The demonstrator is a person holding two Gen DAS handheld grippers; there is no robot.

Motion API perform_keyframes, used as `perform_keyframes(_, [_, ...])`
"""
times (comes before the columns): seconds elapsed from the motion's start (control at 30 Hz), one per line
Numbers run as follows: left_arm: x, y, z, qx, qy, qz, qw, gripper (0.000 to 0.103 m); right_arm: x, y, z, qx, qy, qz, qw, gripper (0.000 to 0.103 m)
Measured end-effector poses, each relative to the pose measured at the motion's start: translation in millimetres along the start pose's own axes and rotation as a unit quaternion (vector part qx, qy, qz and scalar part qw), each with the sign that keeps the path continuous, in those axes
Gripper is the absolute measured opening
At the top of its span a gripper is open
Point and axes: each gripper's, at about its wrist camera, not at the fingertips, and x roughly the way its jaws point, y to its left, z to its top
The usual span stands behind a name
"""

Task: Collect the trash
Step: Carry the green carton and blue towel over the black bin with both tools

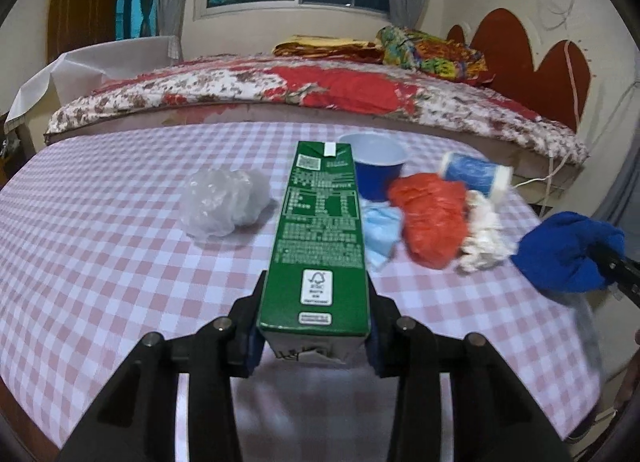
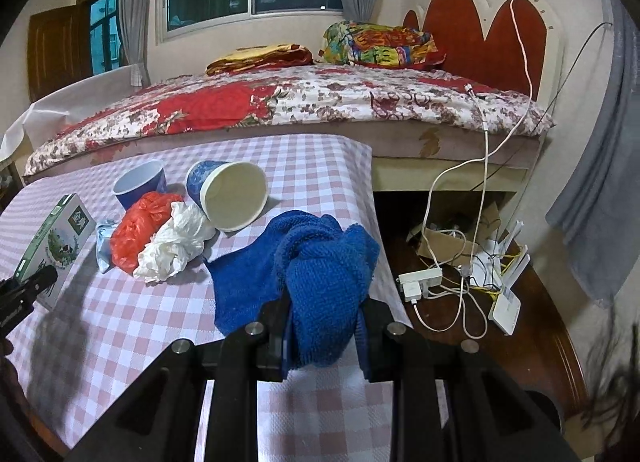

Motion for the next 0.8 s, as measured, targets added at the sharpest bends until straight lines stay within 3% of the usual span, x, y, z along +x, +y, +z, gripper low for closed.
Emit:
perform_keyframes(0.33, [-30.0, -49.0, -1.1, 0.029, -0.018, -0.047, 0.9983, 0.041, -33.9, -32.1, -8.0, 0.014, -0.020, -0.024, 0.999, 0.026])
perform_keyframes(0.8, [-38.3, -121.3, -9.5, 0.077, -0.015, -0.109, 0.9910, 0.041, -64.3, -102.0, -30.1, 0.053, -0.024, -0.073, 0.996, 0.026])
